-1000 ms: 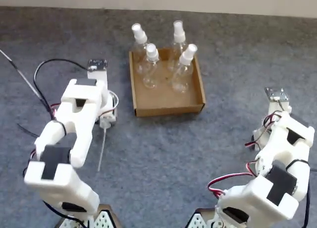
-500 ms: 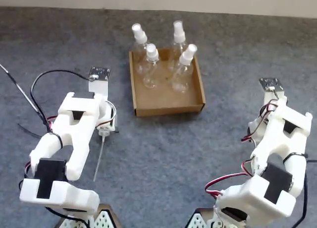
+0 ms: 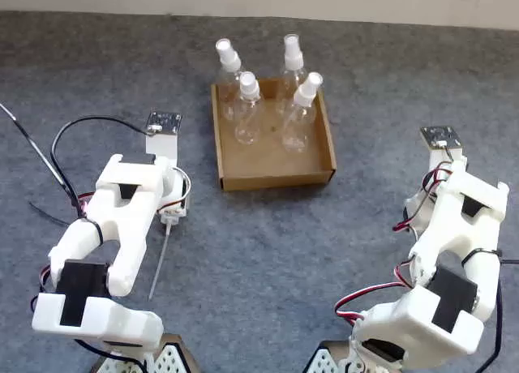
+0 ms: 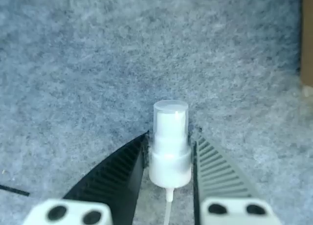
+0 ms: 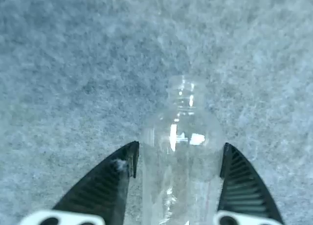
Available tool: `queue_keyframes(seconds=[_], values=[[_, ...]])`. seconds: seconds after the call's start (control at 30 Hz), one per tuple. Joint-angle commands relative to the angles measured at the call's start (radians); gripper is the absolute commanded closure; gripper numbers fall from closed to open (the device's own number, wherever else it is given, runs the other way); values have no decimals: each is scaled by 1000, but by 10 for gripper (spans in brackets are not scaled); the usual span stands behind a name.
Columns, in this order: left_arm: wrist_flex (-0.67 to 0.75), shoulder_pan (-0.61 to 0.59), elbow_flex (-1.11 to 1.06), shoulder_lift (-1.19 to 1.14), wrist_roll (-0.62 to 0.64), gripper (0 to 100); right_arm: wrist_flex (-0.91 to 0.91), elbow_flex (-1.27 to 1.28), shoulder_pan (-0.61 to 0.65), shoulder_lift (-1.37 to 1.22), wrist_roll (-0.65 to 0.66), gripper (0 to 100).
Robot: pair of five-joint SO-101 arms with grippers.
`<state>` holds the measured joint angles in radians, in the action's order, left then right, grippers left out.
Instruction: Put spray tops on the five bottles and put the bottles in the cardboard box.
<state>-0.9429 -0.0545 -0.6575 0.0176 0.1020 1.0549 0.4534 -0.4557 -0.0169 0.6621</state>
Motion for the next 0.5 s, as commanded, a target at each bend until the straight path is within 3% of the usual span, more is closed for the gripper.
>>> queue_keyframes(seconds=[0.0,0.2,0.33,0.47], values=[[17,-5,1,42,-9,891,4,-54,8,7,-12,830],[17,-5,1,42,-9,892,4,-61,12,18,-12,993],[17,-7,1,51,-9,892,35,-114,38,77,-28,996],[17,-13,5,54,-8,892,73,-128,97,260,-150,996]])
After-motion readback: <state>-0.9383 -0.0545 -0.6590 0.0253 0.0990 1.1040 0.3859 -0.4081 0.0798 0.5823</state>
